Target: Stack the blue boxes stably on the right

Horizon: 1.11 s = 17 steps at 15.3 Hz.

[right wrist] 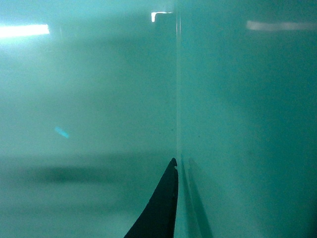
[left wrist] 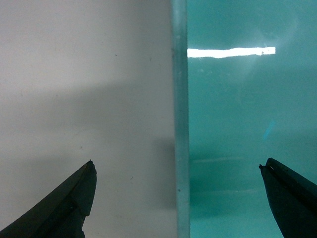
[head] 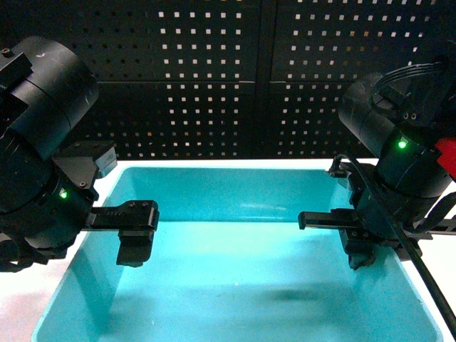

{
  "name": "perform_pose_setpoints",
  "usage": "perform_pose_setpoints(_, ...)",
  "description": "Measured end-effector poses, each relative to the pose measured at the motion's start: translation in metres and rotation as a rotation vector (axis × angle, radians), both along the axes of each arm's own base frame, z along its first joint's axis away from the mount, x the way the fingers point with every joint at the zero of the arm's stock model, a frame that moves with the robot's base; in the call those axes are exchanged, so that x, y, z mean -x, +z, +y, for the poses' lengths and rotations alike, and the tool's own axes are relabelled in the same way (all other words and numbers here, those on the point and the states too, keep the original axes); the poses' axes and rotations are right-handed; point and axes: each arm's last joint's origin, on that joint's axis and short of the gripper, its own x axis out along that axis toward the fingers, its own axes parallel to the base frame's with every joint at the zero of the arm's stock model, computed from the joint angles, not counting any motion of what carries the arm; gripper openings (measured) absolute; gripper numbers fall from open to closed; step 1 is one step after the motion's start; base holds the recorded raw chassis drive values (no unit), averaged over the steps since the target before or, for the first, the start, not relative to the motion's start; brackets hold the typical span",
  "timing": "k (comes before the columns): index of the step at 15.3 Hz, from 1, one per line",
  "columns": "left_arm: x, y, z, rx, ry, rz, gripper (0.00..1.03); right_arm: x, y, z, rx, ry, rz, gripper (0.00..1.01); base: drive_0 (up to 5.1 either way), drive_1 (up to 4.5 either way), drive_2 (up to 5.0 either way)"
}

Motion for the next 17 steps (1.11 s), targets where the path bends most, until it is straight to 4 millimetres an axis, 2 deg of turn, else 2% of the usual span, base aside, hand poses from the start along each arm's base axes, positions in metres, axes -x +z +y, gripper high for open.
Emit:
perform_pose_setpoints(5,-0.003,-0.016,0.0,-0.004,-0.032,0.028,0.98,0.0,0.0,0.0,0.0,0.0,0.0,0.07,0.0,0.0,0.0)
perform_pose_setpoints(6,-0.002,-0.019,0.0,-0.031,-0.07,0.022,0.93,0.0,0.0,0.0,0.0,0.0,0.0,0.07,0.0,0.0,0.0)
perform_pose_setpoints(17,0.0,-0.021,-0.003,-0.06,-0.094,0.015,0.03,0.0,0.0,0.0,0.0,0.0,0.0,0.07,0.0,0.0,0.0)
